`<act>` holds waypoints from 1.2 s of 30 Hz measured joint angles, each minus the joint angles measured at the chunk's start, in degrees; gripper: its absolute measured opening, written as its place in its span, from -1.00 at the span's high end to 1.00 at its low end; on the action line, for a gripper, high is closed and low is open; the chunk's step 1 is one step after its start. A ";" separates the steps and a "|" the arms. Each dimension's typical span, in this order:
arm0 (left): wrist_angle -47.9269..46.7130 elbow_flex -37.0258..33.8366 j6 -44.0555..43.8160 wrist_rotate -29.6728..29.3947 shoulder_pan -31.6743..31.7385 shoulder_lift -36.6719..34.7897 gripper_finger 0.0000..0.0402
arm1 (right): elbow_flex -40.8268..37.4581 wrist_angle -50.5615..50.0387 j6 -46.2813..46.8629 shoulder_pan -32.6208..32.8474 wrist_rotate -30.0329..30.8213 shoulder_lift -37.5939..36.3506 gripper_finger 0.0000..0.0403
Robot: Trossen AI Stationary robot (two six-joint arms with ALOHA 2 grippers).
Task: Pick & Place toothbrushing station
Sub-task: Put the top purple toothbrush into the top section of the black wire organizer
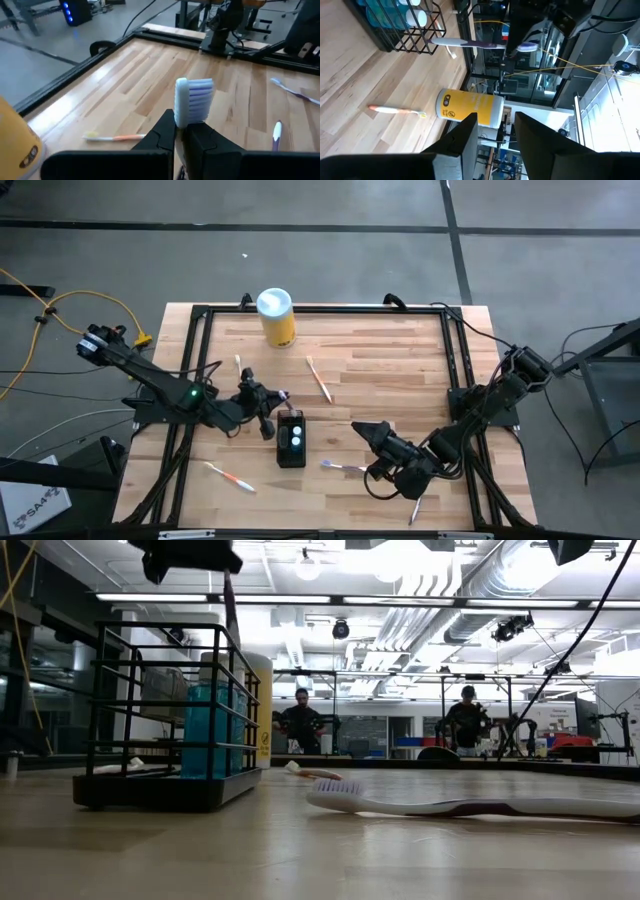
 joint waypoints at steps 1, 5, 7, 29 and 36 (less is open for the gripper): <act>0.00 -0.59 -0.79 0.04 0.00 0.00 0.97 | 0.00 0.03 -0.01 0.00 0.02 0.00 0.40; 0.91 -3.23 -4.44 0.29 0.27 0.11 0.97 | 0.00 0.07 0.02 0.00 -0.06 0.00 0.40; 3.72 -4.73 -4.82 1.69 0.80 0.47 0.97 | 0.00 0.07 0.02 -0.02 -0.39 0.00 0.40; 13.97 -7.37 -3.51 20.89 9.09 7.67 0.88 | 0.00 -0.47 4.41 -0.07 -1.45 0.00 0.40; 14.05 -7.37 -3.51 21.88 8.96 7.65 0.63 | 0.00 -0.44 4.43 -0.07 -1.45 0.00 0.40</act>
